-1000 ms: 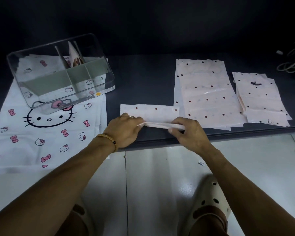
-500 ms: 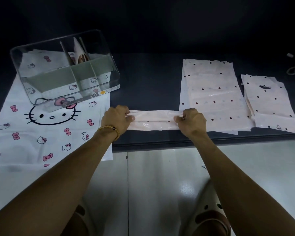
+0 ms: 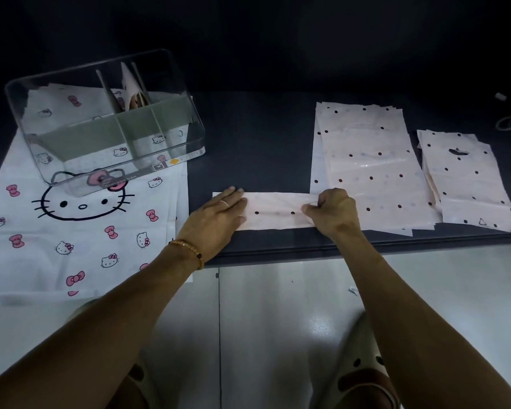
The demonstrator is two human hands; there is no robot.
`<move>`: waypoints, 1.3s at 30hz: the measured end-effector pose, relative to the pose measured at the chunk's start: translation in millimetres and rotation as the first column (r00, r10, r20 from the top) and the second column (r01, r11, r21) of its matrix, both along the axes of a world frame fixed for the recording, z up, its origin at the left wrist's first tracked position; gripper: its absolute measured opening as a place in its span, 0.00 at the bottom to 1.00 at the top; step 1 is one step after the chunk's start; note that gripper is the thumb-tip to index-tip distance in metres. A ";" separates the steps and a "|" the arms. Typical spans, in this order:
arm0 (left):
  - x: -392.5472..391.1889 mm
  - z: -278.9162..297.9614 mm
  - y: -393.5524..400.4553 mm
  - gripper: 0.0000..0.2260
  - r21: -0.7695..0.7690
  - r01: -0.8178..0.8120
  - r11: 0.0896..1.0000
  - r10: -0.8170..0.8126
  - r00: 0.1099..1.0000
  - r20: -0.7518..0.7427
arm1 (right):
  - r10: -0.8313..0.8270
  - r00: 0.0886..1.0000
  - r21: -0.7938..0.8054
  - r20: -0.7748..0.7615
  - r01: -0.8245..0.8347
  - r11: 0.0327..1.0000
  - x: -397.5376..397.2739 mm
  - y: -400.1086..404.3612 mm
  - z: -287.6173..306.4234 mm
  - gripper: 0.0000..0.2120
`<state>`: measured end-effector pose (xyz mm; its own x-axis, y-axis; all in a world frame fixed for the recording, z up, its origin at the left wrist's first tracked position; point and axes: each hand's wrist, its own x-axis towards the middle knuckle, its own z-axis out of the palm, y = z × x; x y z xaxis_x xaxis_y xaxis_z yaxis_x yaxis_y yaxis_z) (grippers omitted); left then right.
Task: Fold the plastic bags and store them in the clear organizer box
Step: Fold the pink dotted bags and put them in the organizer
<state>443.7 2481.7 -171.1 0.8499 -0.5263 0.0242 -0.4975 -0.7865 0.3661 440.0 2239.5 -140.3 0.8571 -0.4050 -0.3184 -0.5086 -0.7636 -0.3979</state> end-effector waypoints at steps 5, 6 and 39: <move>3.7 2.3 4.4 0.20 0.006 0.040 0.999 -0.040 0.999 -0.026 | 0.248 0.933 -0.439 0.262 -0.114 0.891 -16.2 27.6 7.1 0.15; 3.3 3.3 4.0 0.20 0.006 0.038 0.999 -0.038 0.999 -0.016 | 0.400 0.862 -0.476 0.311 -0.223 0.851 -18.5 44.7 3.9 0.15; -78.5 36.0 15.7 0.14 0.089 0.085 0.992 -0.095 0.989 0.116 | 0.656 0.650 -0.351 0.382 -0.555 0.754 -112.0 80.7 -9.7 0.11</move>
